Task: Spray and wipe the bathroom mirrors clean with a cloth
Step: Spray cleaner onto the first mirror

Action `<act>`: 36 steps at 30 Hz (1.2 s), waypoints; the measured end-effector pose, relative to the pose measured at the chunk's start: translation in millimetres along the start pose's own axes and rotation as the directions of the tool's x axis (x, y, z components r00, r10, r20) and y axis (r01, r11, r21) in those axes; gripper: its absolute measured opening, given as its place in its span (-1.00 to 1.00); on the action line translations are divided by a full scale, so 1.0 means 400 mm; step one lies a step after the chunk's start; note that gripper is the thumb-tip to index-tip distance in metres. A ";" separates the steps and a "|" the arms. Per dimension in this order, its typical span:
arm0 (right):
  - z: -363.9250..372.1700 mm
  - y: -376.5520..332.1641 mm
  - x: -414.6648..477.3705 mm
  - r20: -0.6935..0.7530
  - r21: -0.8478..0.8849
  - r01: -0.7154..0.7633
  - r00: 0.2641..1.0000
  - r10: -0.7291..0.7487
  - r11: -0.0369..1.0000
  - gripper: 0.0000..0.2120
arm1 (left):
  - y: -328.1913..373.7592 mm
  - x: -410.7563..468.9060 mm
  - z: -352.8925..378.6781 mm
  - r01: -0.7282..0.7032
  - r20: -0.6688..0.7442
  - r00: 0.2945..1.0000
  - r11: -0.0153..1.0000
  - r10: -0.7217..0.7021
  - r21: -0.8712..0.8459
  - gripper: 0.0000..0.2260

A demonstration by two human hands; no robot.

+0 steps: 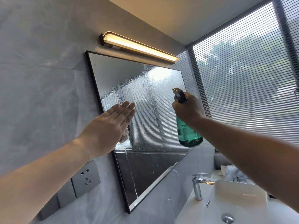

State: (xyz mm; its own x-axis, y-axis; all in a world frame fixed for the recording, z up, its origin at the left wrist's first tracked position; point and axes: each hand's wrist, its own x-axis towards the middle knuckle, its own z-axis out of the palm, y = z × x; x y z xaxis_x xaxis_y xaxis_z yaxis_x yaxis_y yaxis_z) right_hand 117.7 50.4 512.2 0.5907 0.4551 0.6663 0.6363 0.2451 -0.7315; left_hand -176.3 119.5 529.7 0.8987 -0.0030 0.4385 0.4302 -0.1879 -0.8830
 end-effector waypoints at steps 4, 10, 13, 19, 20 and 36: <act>-0.006 0.005 -0.015 0.028 0.036 -0.009 1.000 0.008 0.999 -0.88 | 0.010 -0.001 0.007 0.022 0.017 1.000 1.000 -0.022 -0.010 -0.43; -0.026 0.018 -0.033 0.025 0.082 0.017 1.000 -0.019 0.996 -0.89 | 0.023 0.001 -0.002 0.081 0.038 0.996 0.996 -0.080 -0.026 -0.44; -0.040 0.017 -0.043 0.056 0.168 0.003 0.998 -0.013 0.986 -0.71 | 0.026 0.014 -0.014 0.138 0.068 0.988 0.990 -0.136 -0.027 -0.46; -0.064 0.020 -0.040 0.083 0.316 -0.047 0.996 0.021 0.948 -0.76 | 0.034 0.045 -0.041 0.247 0.163 0.958 0.967 -0.235 -0.060 -0.46; -0.067 0.018 -0.044 0.090 0.312 -0.044 0.996 0.017 0.949 -0.76 | 0.034 0.046 -0.044 0.264 0.183 0.951 0.962 -0.248 -0.070 -0.44; -0.067 0.018 -0.158 0.147 0.343 -0.083 0.989 0.034 0.935 -0.77 | 0.065 0.020 -0.088 0.341 0.284 0.914 0.927 -0.289 -0.155 -0.39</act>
State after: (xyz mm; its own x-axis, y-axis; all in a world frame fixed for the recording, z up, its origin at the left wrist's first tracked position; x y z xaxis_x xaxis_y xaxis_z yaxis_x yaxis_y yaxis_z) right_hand 98.2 0.5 469.0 0.5329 0.5839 0.6124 0.3755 0.4853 -0.7896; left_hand -160.9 80.1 516.2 0.7214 0.3308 0.6084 0.6924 -0.3279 -0.6428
